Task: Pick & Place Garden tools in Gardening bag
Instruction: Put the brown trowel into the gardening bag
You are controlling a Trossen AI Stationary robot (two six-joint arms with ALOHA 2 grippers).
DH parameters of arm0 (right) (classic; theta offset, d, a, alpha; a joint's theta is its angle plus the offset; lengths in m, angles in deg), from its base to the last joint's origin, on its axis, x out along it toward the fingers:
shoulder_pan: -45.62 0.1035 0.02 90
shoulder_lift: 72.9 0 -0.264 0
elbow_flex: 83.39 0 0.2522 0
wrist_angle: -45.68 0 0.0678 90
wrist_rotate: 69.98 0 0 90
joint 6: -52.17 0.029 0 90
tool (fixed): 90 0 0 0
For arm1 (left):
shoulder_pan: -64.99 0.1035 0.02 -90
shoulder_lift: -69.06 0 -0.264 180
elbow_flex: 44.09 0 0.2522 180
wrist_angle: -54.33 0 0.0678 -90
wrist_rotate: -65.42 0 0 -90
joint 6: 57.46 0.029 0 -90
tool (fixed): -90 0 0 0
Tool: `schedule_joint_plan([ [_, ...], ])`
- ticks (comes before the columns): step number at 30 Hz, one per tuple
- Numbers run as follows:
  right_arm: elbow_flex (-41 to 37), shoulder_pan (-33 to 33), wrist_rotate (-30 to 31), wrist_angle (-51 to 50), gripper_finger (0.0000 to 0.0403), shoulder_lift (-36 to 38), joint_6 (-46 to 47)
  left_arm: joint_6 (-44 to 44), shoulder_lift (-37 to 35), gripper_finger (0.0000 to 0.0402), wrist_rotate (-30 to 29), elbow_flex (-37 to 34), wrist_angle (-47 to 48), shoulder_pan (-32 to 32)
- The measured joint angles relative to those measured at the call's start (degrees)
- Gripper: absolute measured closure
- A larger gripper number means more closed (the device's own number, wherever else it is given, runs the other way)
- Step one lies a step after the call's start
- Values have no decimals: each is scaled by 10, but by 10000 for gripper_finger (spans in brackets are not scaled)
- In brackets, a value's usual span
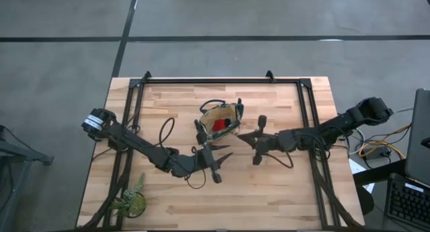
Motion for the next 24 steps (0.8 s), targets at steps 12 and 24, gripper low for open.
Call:
schedule_joint_plan([
  [12, -31, -51, -62, 49, 395, -5, 33, 0, 0, 275, 0, -1, 0, 0],
  [24, -48, -98, -67, 47, 394, -7, 117, -4, 0, 275, 0, -1, 0, 0],
])
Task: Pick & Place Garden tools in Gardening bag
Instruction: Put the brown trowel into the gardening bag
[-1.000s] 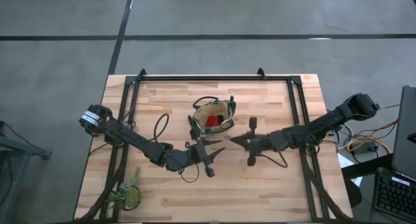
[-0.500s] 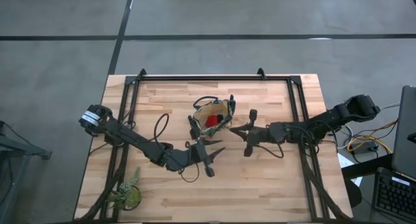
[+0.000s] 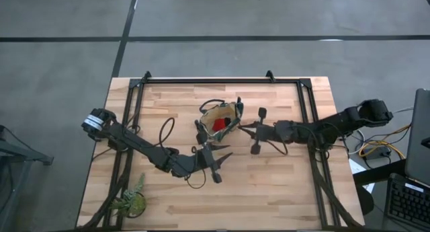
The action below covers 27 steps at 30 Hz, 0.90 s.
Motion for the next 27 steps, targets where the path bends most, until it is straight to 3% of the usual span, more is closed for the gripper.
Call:
schedule_joint_plan([
  [14, -19, -39, 2, -21, 394, -13, 95, -22, 0, 275, 0, 0, 0, 5],
  [27, 18, -49, 3, -17, 394, -122, 126, -25, 0, 275, 0, -1, 0, 6],
])
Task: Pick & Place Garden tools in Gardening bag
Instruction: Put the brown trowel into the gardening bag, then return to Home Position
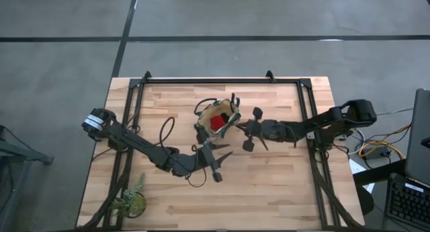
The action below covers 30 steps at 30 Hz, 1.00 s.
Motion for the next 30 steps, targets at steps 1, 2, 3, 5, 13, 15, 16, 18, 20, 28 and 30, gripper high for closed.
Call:
schedule_joint_plan([
  [1, 4, 0, 0, -1, 394, -3, 0, 0, 0, 275, 0, 0, 0, 0],
  [2, 8, 0, 0, -2, 394, -5, 0, 0, 0, 275, 0, 0, 0, 0],
  [3, 11, 0, 0, -3, 393, -6, 0, 0, 0, 275, 0, 0, 0, 0],
  [5, 17, 0, -2, -7, 388, -7, 0, 0, 0, 275, 0, 0, 0, 0],
  [13, 38, 6, -4, -45, 309, 5, 4, -6, 0, 276, 0, 0, 10, 0],
  [15, 39, 9, -4, -45, 285, 13, 4, -13, 0, 275, 0, 0, 12, 1],
  [16, 40, 11, -3, -45, 274, 19, 4, -15, 0, 275, 0, 0, 15, 1],
  [18, 40, 16, -3, -45, 255, 32, 4, -17, 0, 277, 0, 0, 15, 1],
  [20, 40, 19, -4, -48, 239, 48, -1, -17, 0, 279, 0, 0, 15, 1],
  [28, 37, 26, -15, -161, 218, 157, 30, -18, -3, 367, 2, -1, 56, 2],
  [30, 30, 26, -36, -187, 233, 182, 40, -25, -11, 392, 27, -2, 69, 4],
])
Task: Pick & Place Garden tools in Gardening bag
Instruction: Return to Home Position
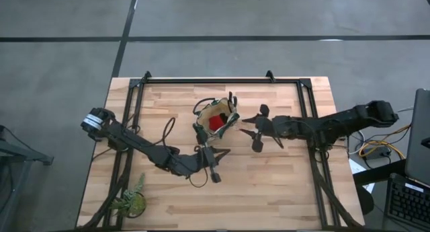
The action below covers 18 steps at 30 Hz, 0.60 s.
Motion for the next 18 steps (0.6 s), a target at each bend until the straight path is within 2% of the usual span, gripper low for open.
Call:
schedule_joint_plan([
  [4, -35, 0, -73, -4, 300, 53, 4, -16, -26, 395, 103, -22, -3, 20],
  [7, -67, 10, -85, 8, 370, 96, 3, -41, -42, 398, 153, -57, -15, 50],
  [8, -79, 16, -86, 15, 381, 113, -3, -45, -46, 397, 158, -70, -20, 60],
  [11, -117, 43, -87, 51, 388, 160, -17, -52, -69, 393, 162, -115, -34, 81],
  [18, -224, 76, -81, 162, 394, 240, -52, -45, -134, 398, 187, -268, -189, 90],
])
